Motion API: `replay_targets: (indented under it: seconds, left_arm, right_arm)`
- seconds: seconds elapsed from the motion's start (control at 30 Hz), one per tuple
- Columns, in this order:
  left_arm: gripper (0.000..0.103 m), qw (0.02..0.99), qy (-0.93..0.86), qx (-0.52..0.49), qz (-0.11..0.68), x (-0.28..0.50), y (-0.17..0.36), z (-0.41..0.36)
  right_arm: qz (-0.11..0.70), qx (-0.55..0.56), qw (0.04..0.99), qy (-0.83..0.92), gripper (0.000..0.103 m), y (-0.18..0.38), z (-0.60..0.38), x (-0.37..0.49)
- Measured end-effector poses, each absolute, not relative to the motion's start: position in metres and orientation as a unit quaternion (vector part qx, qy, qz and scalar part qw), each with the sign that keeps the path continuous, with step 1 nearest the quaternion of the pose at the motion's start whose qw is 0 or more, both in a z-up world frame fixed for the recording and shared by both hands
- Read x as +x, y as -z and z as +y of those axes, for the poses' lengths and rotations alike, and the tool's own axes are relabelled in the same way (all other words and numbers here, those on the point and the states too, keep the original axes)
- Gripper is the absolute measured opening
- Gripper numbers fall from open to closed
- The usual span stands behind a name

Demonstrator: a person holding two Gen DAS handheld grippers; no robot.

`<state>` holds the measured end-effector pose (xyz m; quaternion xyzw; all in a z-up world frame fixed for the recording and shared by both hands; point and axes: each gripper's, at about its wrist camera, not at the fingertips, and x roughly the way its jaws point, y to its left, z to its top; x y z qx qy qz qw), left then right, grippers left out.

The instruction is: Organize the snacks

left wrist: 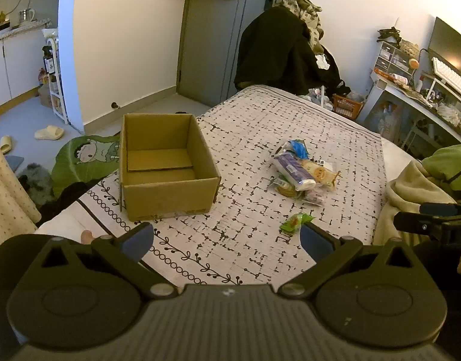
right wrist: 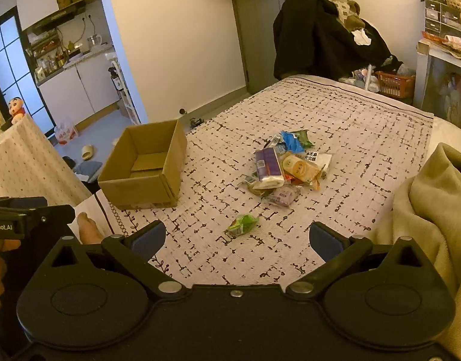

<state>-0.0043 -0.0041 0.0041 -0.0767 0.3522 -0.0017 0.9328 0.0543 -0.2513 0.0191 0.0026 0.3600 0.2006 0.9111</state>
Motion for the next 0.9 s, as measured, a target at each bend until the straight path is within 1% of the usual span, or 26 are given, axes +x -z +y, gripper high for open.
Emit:
replay_targets:
  seconds: [0.9]
  left_arm:
    - [0.102,0.932,0.003,-0.081,0.354,-0.0040,-0.0080,-0.0059]
  right_arm:
    - [0.361,0.004,0.910,-0.203,0.103,-0.0200,-0.2517,0.0541]
